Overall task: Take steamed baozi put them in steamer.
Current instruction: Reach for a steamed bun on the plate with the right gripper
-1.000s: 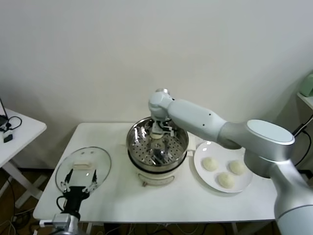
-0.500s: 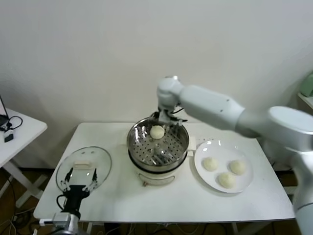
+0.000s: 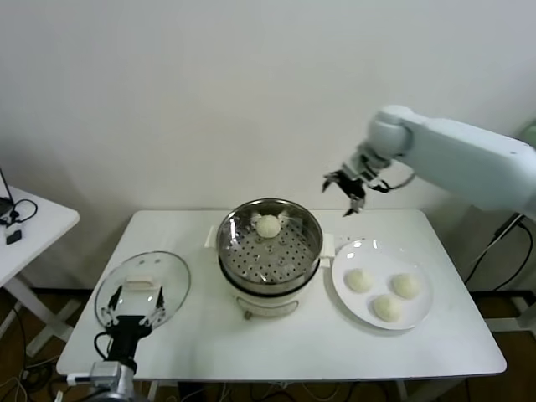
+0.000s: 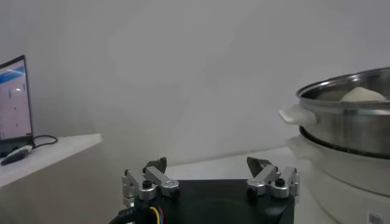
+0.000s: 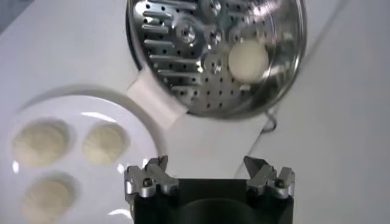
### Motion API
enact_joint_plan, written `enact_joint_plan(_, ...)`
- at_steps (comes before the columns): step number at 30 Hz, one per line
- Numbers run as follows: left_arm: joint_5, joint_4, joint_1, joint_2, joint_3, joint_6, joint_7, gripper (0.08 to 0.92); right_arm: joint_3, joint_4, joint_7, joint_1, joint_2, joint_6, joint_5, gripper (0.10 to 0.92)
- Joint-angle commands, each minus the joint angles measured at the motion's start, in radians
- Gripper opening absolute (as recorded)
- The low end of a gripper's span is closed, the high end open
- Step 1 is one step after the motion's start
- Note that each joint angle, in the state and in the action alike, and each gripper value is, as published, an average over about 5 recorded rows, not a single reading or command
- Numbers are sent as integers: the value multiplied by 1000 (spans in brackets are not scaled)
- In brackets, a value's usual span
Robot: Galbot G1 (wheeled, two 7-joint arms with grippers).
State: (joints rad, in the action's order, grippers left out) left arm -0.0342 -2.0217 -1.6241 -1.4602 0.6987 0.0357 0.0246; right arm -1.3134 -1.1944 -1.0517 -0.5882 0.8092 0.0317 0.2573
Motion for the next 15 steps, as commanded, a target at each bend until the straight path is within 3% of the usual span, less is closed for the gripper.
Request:
enact_joint_plan(1, -6, -12, -4, 0, 3, 17, 13, 823, 23, -20, 49, 206, -196, -174, 121, 823)
enact_joint_plan(15, -13, -3, -18, -3, 8, 1, 4, 823, 161, 139, 61, 425, -42, -182, 49, 823)
